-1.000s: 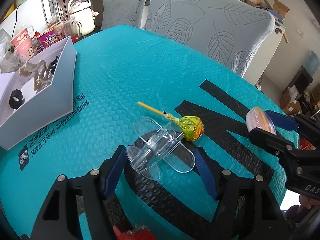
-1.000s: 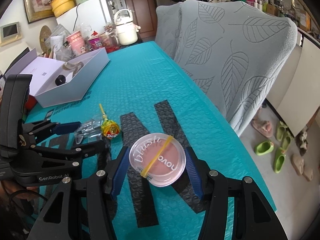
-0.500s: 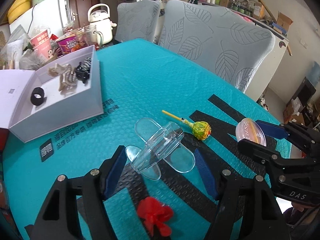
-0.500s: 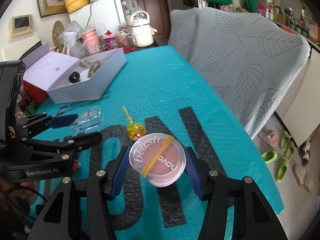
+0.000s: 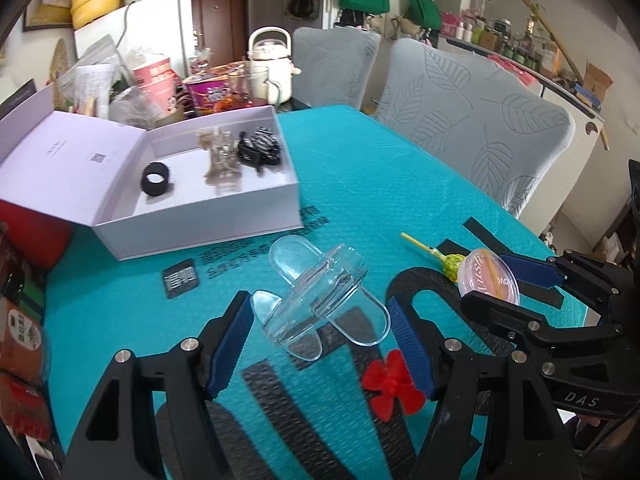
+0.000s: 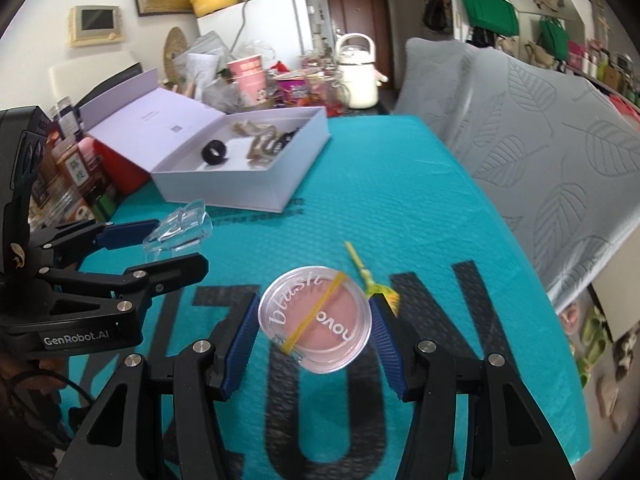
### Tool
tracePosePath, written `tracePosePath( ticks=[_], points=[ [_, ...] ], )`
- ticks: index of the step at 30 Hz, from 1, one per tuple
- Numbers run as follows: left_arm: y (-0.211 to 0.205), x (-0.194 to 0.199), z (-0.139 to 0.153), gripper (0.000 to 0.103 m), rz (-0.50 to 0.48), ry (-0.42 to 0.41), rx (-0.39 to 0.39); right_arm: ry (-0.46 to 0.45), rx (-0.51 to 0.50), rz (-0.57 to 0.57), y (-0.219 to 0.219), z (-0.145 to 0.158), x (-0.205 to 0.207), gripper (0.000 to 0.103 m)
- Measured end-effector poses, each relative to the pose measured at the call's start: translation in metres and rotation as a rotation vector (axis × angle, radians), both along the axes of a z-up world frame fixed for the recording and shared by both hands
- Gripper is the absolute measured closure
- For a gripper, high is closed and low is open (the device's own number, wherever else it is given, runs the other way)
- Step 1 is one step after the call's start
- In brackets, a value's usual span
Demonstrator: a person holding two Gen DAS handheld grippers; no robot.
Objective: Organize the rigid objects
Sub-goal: 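Grasp the clear plastic clip with the left gripper while the right holds the compact, then carry the clear clip and pink compact into the white box with both grippers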
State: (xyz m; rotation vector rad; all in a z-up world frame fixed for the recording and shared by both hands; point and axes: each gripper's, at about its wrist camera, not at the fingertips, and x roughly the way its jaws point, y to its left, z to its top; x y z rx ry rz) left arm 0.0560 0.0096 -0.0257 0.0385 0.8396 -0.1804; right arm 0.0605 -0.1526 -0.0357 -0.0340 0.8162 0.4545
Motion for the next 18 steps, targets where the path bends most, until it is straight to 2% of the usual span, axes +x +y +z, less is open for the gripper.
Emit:
tracePosePath(
  ticks=[18],
  points=[
    [0.077,-0.026,0.023,0.034,0.185,-0.060,-0.014,-0.020,0.016,0.231,0.085,0.015,0.004,0.048]
  ],
)
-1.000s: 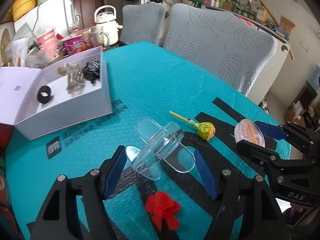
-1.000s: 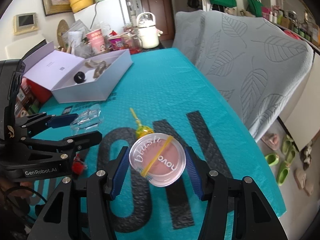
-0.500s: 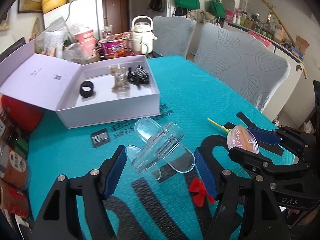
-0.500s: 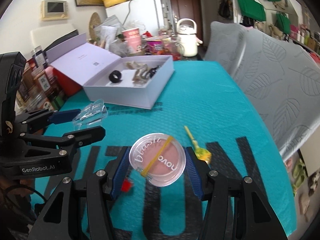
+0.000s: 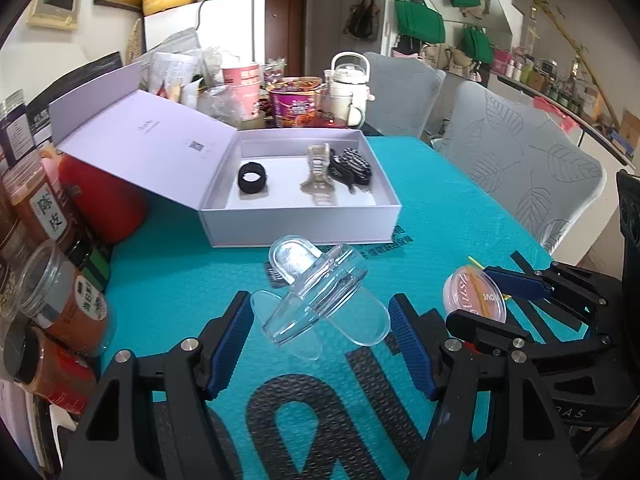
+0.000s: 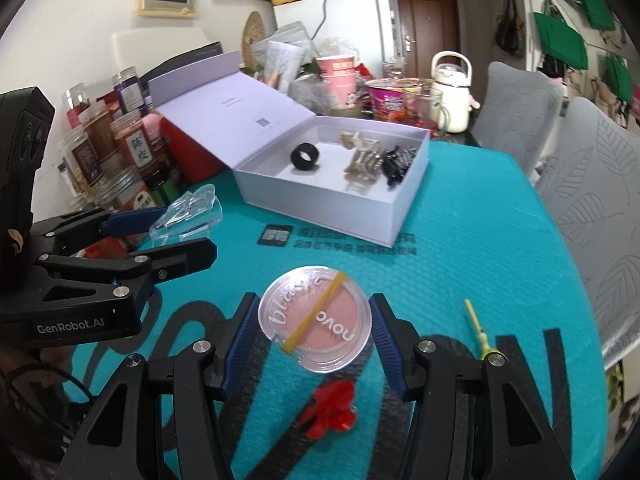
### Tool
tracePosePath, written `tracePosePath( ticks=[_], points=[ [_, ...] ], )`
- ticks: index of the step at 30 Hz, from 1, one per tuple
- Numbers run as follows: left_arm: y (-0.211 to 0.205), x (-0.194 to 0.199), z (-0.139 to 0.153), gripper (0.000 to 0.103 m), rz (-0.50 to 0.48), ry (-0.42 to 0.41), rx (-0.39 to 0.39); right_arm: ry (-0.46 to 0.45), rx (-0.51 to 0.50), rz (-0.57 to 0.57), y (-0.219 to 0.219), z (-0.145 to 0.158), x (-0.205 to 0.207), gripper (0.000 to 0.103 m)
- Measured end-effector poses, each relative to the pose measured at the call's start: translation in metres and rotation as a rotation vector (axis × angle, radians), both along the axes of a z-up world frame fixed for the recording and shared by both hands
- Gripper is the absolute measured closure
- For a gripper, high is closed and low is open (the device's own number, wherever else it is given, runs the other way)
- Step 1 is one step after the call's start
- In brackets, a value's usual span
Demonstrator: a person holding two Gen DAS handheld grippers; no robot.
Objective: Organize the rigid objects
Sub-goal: 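Carry the clear clip and pink compact into the white box with both grippers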
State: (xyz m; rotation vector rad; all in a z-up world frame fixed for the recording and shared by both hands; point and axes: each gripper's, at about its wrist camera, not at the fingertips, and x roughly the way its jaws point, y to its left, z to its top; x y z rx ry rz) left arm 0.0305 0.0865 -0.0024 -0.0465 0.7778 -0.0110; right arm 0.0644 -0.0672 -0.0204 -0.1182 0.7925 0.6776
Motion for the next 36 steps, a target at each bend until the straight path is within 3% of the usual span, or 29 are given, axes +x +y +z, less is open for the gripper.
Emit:
tracePosePath(
  ticks=[16,36],
  points=[
    [0.042,0.019,0.010,0.034,0.063,-0.026,-0.023,0.007,-0.021,0.102,0.052,0.011,0.030,0.048],
    [0.055,0.093,0.041,0.034,0.054,-0.100,-0.026,-0.074,-0.034,0.108,0.061,0.049,0.100,0.048]
  ],
)
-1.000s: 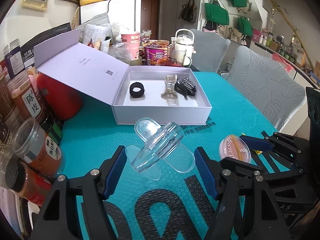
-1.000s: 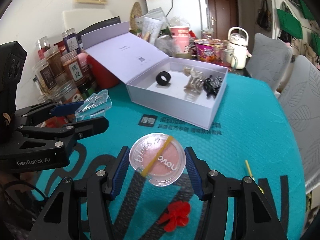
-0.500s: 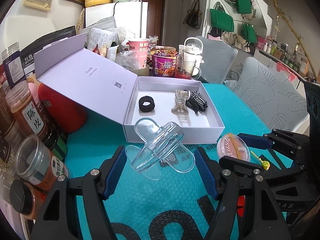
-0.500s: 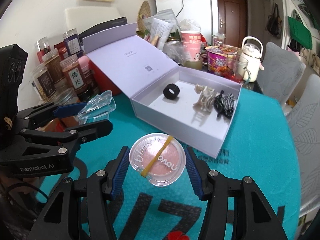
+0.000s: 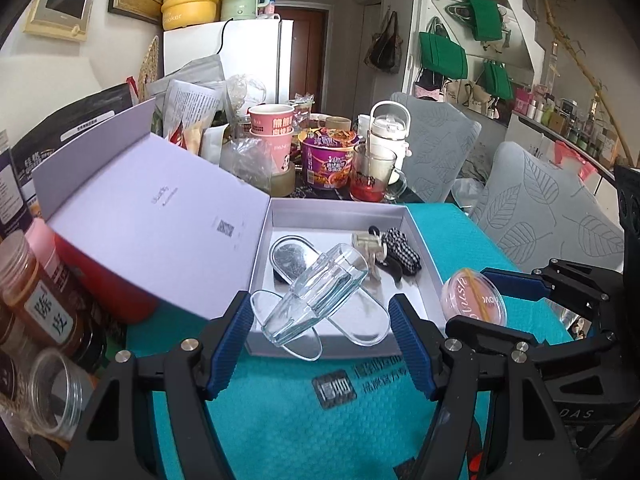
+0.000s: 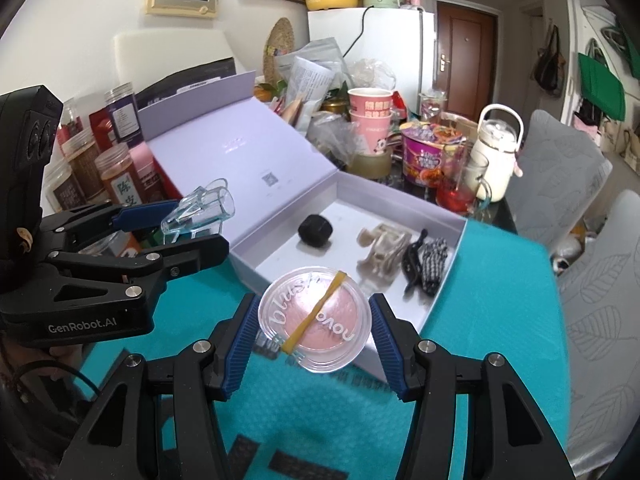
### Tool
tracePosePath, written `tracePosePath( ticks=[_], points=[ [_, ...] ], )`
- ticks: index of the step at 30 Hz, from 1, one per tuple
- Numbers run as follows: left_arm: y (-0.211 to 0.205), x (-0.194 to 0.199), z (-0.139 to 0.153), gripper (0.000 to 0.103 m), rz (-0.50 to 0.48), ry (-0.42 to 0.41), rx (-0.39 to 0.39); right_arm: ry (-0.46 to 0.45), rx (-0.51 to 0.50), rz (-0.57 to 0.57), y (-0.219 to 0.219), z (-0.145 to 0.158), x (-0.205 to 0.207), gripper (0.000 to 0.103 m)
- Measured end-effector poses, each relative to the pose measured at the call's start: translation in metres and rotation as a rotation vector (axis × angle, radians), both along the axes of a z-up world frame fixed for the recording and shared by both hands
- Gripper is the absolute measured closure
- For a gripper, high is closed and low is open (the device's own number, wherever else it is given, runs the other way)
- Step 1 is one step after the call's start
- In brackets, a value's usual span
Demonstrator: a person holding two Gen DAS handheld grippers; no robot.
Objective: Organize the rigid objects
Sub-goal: 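Carry the clear clip and pink compact into the white box with both grippers, then open the left gripper releasing the clear clip while the right releases the compact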
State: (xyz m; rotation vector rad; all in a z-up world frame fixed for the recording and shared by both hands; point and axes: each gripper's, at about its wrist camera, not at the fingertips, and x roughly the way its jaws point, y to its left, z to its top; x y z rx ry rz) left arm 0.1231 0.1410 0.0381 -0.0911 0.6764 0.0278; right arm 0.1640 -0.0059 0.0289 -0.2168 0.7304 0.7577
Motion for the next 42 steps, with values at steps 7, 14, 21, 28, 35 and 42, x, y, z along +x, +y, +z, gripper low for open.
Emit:
tracePosePath(
  ticks=[7,14,21,28,35,42],
  points=[
    [0.002,0.032,0.009,0.034,-0.005,-0.023,0.010,-0.025,0.017,-0.005,0.003,0.007,0.032,0.048],
    [0.004,0.065,0.019,0.034,-0.009,-0.058,0.007,-0.034,0.029,-0.034,0.004,0.011,0.070,0.048],
    [0.009,0.101,0.017,0.034,-0.001,-0.062,0.009,-0.025,0.039,-0.063,0.006,0.013,0.106,0.048],
    [0.022,0.134,0.007,0.034,0.043,-0.049,-0.021,-0.021,0.049,-0.083,0.014,0.008,0.138,0.048],
    [0.028,0.155,-0.024,0.034,0.058,0.035,-0.015,0.022,0.052,-0.099,0.020,-0.010,0.162,0.048],
    [0.026,0.170,-0.052,0.034,0.032,0.122,-0.014,0.075,0.021,-0.098,0.025,-0.037,0.178,0.048]
  ],
)
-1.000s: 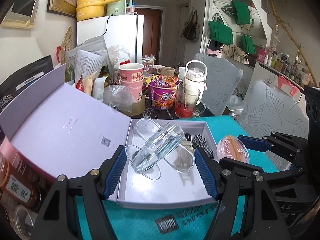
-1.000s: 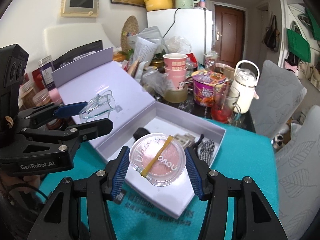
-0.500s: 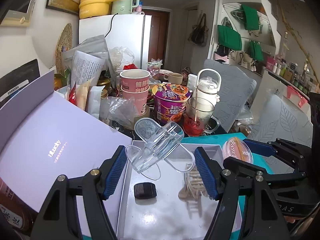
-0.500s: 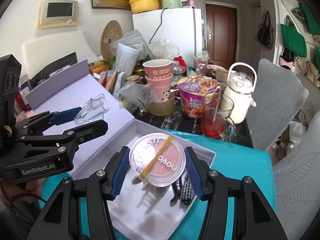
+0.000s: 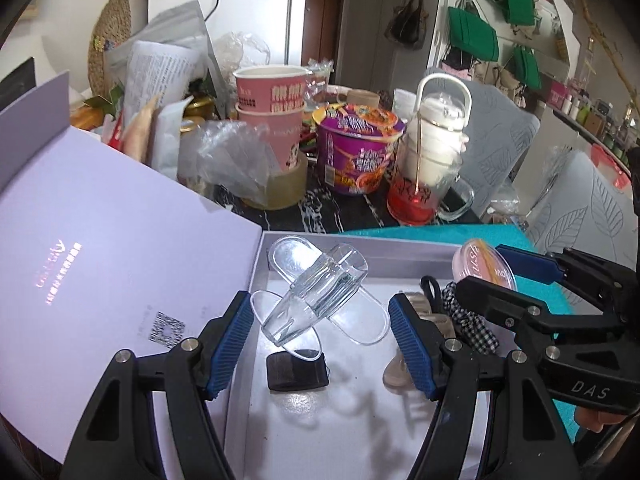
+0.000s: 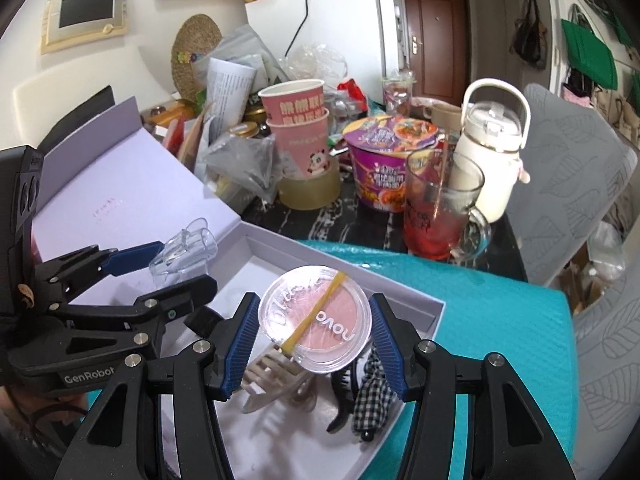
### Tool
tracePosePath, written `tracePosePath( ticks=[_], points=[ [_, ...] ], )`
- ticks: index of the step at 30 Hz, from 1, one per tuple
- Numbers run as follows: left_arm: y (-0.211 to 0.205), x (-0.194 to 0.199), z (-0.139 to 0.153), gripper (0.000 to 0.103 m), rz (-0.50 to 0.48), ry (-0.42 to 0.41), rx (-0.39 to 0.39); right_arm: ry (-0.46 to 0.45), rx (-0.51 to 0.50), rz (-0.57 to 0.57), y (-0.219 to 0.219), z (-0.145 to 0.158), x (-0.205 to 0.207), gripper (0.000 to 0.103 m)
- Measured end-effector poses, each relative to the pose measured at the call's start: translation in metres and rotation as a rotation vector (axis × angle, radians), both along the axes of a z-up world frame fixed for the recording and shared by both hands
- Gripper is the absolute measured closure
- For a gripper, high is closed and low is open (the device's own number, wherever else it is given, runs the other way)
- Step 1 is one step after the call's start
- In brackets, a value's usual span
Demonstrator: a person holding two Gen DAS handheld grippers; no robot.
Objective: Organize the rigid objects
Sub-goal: 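Open the left gripper releasing the clear clip while the right releases the compact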
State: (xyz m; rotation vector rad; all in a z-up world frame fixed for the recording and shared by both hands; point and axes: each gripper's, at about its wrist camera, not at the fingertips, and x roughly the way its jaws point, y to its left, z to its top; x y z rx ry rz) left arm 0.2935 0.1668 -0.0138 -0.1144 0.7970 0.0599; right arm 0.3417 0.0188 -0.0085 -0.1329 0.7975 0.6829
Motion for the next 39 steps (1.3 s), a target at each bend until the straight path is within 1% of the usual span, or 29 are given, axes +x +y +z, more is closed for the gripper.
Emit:
tracePosePath(
  ticks=[8,11,15,17,19,21,26,30,34,39],
  points=[
    [0.002,0.008,-0.017,0.034,0.004,0.052,0.017,0.053,-0.028,0.006,0.007,-0.022,0.010,0.048],
    [0.004,0.010,-0.022,0.034,-0.001,0.071,0.013,0.069,-0.040,0.017,0.010,-0.028,0.011,0.048],
    [0.005,0.011,-0.026,0.034,-0.008,0.091,0.003,0.122,-0.039,0.021,0.010,-0.038,0.016,0.048],
    [0.005,0.013,-0.029,0.034,-0.015,0.110,-0.003,0.133,-0.040,0.028,0.010,-0.040,0.017,0.048],
    [0.004,0.015,-0.033,0.034,-0.019,0.125,-0.008,0.137,-0.041,0.031,0.010,-0.040,0.017,0.048],
    [0.001,0.017,-0.035,0.034,-0.015,0.140,0.011,0.143,-0.040,0.030,0.010,-0.040,0.017,0.048],
    [-0.001,0.020,-0.038,0.034,-0.019,0.164,0.012,0.161,-0.042,0.023,0.010,-0.040,0.018,0.046],
    [0.000,0.020,-0.037,0.033,-0.019,0.171,-0.004,0.164,-0.056,0.013,0.009,-0.040,0.018,0.045],
    [0.001,0.019,-0.035,0.033,-0.003,0.171,0.001,0.144,-0.059,0.010,0.008,-0.035,0.016,0.043],
    [0.001,0.014,-0.024,0.033,-0.005,0.147,0.004,0.132,-0.056,0.003,0.006,-0.029,0.013,0.043]
  ],
)
